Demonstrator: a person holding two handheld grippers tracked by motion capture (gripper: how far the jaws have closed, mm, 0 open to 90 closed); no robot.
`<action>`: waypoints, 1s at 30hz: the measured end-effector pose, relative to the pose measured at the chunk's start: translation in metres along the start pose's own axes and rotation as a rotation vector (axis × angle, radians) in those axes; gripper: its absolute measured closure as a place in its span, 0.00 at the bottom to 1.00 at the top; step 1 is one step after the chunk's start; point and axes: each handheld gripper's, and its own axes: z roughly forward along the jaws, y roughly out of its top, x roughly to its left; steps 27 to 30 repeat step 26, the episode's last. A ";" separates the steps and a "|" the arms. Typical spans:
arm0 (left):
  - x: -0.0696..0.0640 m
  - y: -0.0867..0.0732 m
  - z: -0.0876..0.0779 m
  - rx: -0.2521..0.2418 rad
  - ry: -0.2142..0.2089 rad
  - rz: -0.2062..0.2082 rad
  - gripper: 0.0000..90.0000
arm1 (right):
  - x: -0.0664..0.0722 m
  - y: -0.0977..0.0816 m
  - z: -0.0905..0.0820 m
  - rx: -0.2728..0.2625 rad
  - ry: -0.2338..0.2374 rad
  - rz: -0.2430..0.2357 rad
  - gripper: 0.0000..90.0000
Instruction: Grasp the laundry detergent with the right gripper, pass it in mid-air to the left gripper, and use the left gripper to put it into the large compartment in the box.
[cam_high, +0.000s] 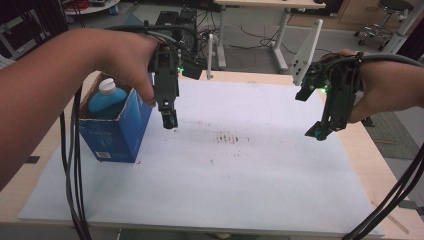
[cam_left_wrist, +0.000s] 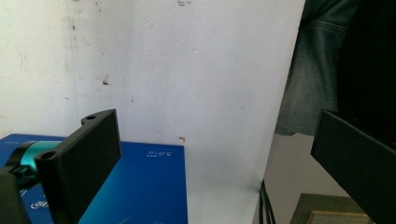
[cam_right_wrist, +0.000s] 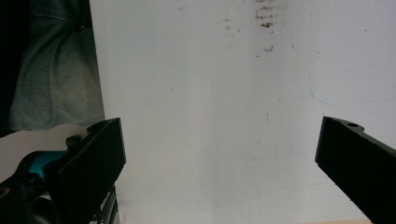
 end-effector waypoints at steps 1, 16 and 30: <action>0.000 0.001 0.000 0.003 -0.001 0.000 0.02 | 0.000 0.000 0.000 -0.002 0.002 0.009 0.01; 0.001 0.002 0.001 0.000 -0.012 -0.005 0.02 | 0.000 -0.002 0.000 -0.004 -0.003 0.003 0.01; 0.001 0.000 -0.001 0.003 -0.009 0.000 0.02 | 0.000 0.002 0.002 0.000 0.001 -0.003 0.01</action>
